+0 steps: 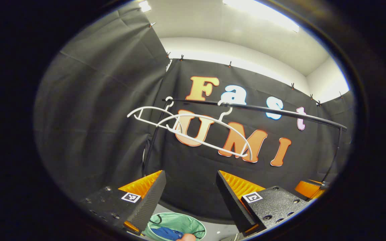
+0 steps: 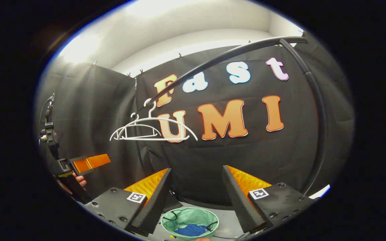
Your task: Grasp the clothes on the hanger with both hands and then place them into the laundry hamper below.
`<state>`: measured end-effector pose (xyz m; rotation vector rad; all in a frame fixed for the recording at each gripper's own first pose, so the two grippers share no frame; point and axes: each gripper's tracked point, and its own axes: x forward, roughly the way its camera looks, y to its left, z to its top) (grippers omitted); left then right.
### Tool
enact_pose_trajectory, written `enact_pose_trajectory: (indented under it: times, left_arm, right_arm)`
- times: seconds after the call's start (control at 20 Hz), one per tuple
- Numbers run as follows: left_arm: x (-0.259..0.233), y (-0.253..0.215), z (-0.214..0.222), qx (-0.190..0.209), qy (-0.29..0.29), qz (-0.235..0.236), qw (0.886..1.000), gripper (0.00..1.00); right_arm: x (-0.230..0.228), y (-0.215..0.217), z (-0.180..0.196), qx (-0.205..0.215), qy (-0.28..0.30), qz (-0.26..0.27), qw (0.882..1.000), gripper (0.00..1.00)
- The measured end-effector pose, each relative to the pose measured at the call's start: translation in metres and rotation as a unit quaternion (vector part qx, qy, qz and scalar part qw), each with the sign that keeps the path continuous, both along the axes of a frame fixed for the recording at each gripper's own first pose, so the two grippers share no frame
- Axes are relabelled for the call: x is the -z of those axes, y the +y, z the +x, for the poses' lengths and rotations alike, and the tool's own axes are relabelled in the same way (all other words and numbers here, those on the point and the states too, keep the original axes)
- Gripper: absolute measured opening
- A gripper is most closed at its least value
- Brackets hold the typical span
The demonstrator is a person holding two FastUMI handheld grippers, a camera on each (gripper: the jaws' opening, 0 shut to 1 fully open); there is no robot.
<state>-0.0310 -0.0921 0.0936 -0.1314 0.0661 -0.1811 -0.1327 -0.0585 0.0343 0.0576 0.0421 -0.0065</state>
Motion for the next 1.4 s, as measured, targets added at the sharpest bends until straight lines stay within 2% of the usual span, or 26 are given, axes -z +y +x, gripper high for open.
enact_pose_trajectory:
  times: [0.1, 0.15, 0.2, 0.25, 0.3, 0.35, 0.5, 0.7, 0.75, 0.85, 0.9, 0.95, 1.05, 1.1, 1.35, 1.4]
  left_arm:
    - [-0.009, 0.005, -0.011, -0.011, -0.013, 0.005, 1.000, 0.92]
    - [-0.011, 0.007, -0.011, -0.011, -0.013, 0.001, 1.000, 0.92]
    - [-0.012, 0.007, -0.014, -0.012, -0.012, -0.006, 1.000, 0.92]
    - [-0.014, 0.009, -0.015, -0.012, -0.012, -0.012, 1.000, 0.93]
    - [-0.016, 0.010, -0.017, -0.013, -0.014, -0.014, 1.000, 0.93]
    - [-0.017, 0.013, -0.019, -0.015, -0.015, -0.012, 1.000, 0.92]
    - [-0.020, 0.015, -0.023, -0.019, -0.019, 0.002, 1.000, 0.95]
    - [-0.023, 0.016, -0.024, -0.019, -0.022, 0.003, 1.000, 0.92]
    - [-0.022, 0.016, -0.025, -0.020, -0.021, 0.004, 1.000, 0.92]
    - [-0.024, 0.016, -0.025, -0.020, -0.021, 0.004, 1.000, 0.92]
    - [-0.023, 0.015, -0.025, -0.018, -0.021, 0.005, 1.000, 0.92]
    - [-0.023, 0.015, -0.025, -0.017, -0.021, 0.006, 1.000, 0.95]
    - [-0.023, 0.014, -0.024, -0.013, -0.023, 0.009, 1.000, 0.92]
    - [-0.024, 0.013, -0.024, -0.012, -0.024, 0.011, 1.000, 0.95]
    - [-0.024, 0.006, -0.026, -0.001, -0.025, 0.009, 1.000, 0.92]
    - [-0.023, 0.006, -0.026, 0.000, -0.024, 0.009, 1.000, 0.92]
  right_arm:
    - [-0.009, -0.002, -0.012, -0.001, -0.011, 0.002, 1.000, 1.00]
    - [-0.014, -0.002, -0.021, -0.001, -0.016, 0.001, 1.000, 1.00]
    - [-0.016, -0.002, -0.029, -0.001, -0.018, -0.001, 1.000, 0.86]
    - [-0.017, -0.002, -0.033, 0.000, -0.021, -0.005, 1.000, 0.97]
    - [-0.018, -0.002, -0.036, 0.002, -0.024, -0.011, 1.000, 0.87]
    - [-0.019, -0.002, -0.038, 0.003, -0.026, -0.017, 1.000, 0.96]
    - [-0.021, 0.005, -0.040, -0.002, -0.030, -0.019, 0.999, 0.96]
    - [-0.017, 0.008, -0.039, -0.008, -0.025, -0.015, 1.000, 0.97]
    - [-0.016, 0.010, -0.039, -0.010, -0.024, -0.014, 1.000, 0.97]
    - [-0.016, 0.012, -0.038, -0.013, -0.024, -0.014, 1.000, 0.90]
    - [-0.016, 0.012, -0.038, -0.013, -0.025, -0.014, 1.000, 0.97]
    - [-0.017, 0.012, -0.039, -0.013, -0.026, -0.014, 0.999, 0.90]
    - [-0.018, 0.011, -0.039, -0.011, -0.028, -0.012, 0.999, 0.97]
    - [-0.017, 0.010, -0.040, -0.009, -0.029, -0.012, 0.999, 0.97]
    - [-0.017, 0.005, -0.041, -0.001, -0.030, -0.013, 0.999, 0.97]
    - [-0.017, 0.004, -0.042, 0.001, -0.029, -0.012, 1.000, 0.87]
